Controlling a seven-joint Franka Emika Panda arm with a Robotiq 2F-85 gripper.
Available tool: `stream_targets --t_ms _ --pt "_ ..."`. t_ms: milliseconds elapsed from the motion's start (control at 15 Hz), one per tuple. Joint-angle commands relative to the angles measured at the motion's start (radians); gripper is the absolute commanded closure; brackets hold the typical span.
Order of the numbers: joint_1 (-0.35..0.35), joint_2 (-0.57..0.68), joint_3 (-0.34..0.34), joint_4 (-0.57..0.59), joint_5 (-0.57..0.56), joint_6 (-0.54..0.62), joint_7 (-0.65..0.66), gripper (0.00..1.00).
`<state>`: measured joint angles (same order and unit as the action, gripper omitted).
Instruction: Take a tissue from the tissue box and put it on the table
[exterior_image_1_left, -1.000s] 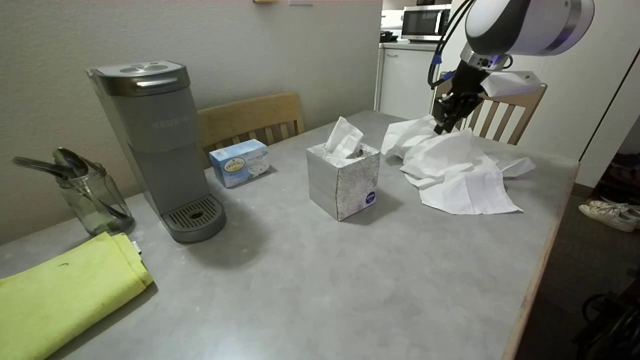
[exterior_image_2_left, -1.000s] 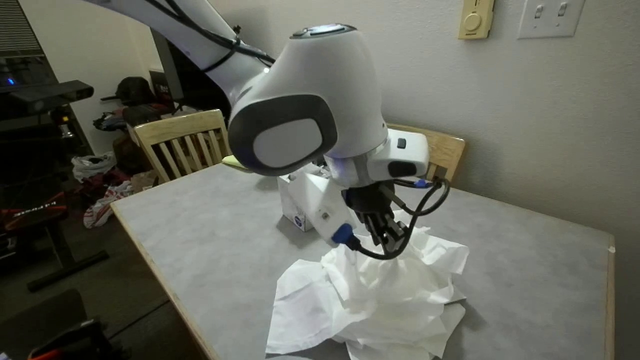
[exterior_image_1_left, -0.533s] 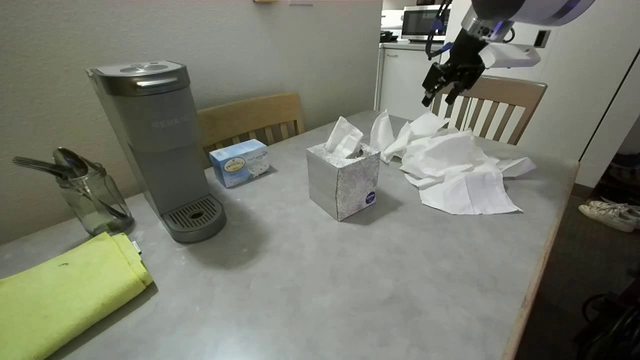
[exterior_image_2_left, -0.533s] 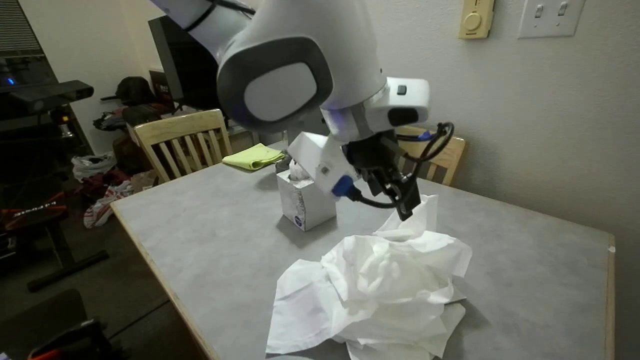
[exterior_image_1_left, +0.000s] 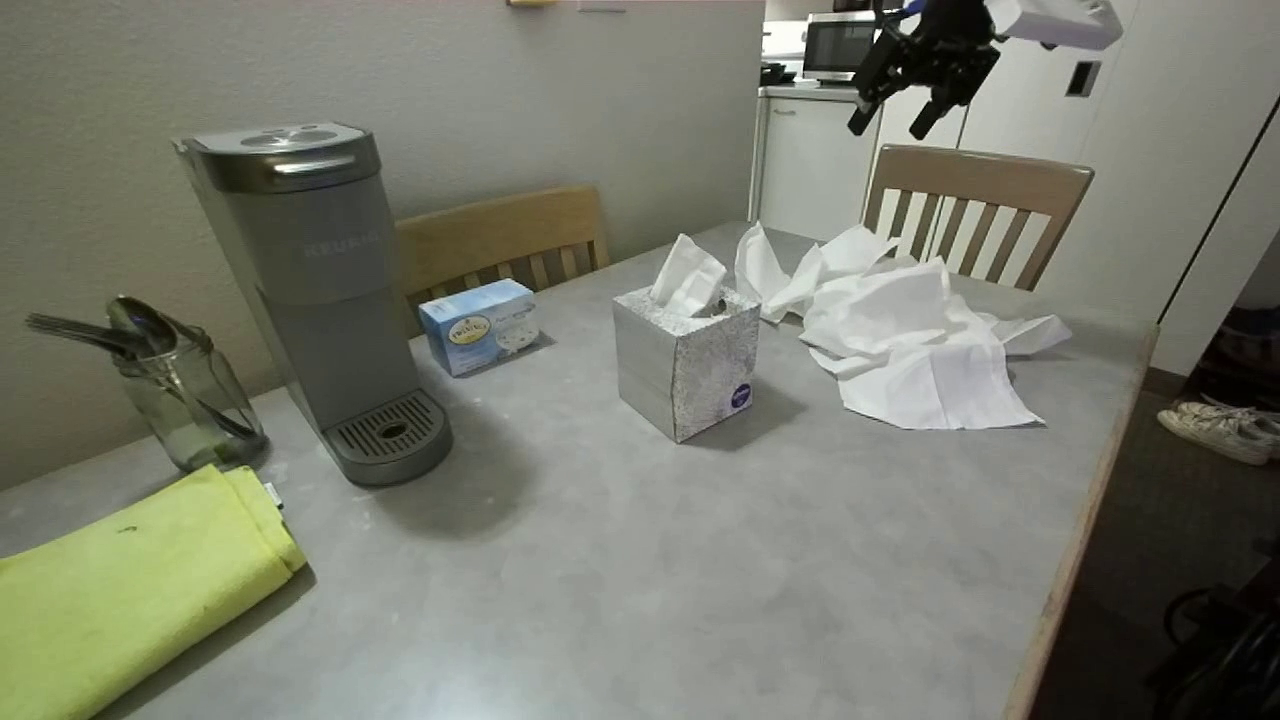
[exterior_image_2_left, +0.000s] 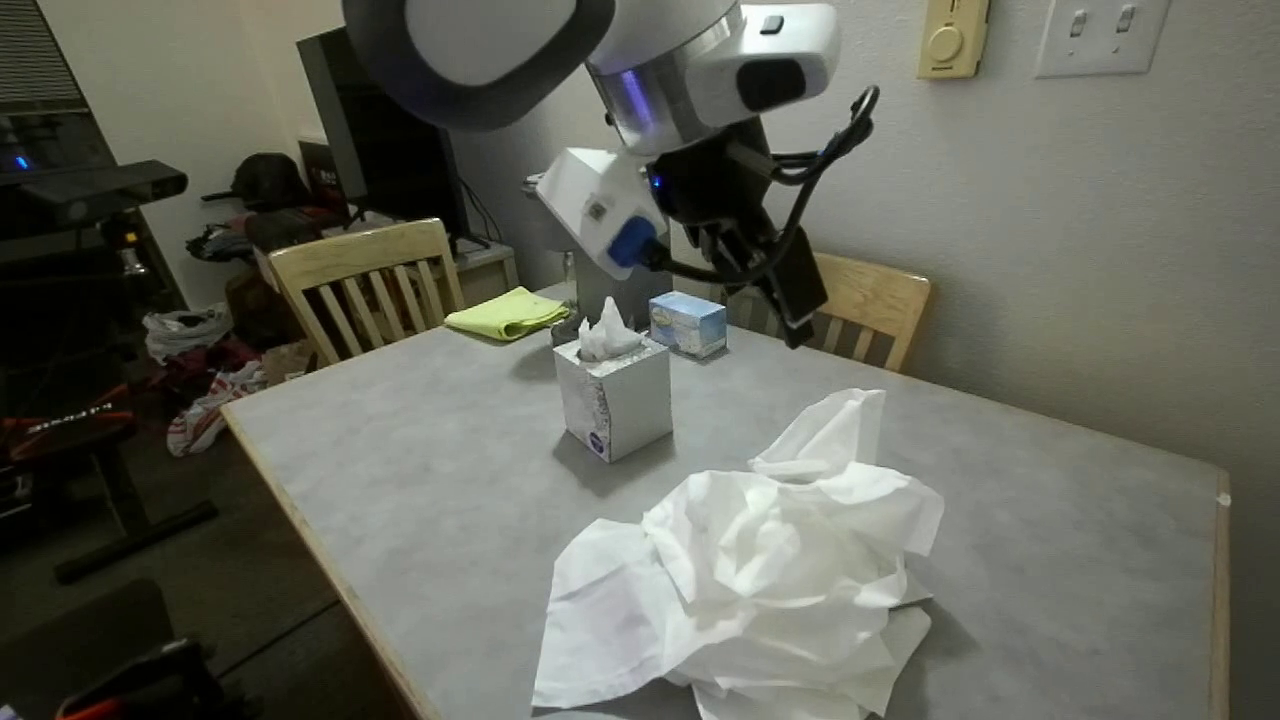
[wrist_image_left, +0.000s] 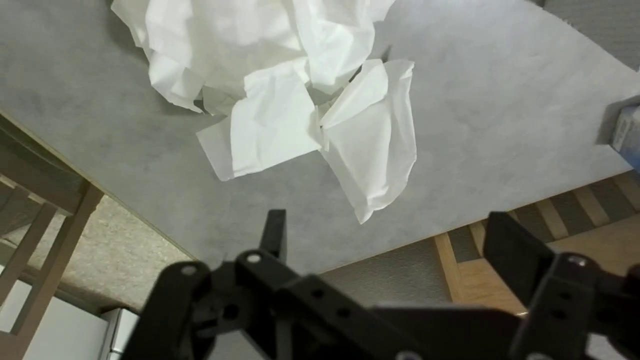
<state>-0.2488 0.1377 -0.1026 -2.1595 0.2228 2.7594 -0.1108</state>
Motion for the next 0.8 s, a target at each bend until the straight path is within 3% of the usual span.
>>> stream_targets --t_ms 0,67,733 --pt "0.03 -0.077 -0.021 -0.045 -0.035 -0.062 0.051 0.0" --pt "0.028 -0.03 -0.019 -0.009 -0.015 -0.028 0.03 0.0" --pt "0.037 -0.057 -0.024 -0.025 -0.023 -0.052 0.045 0.0"
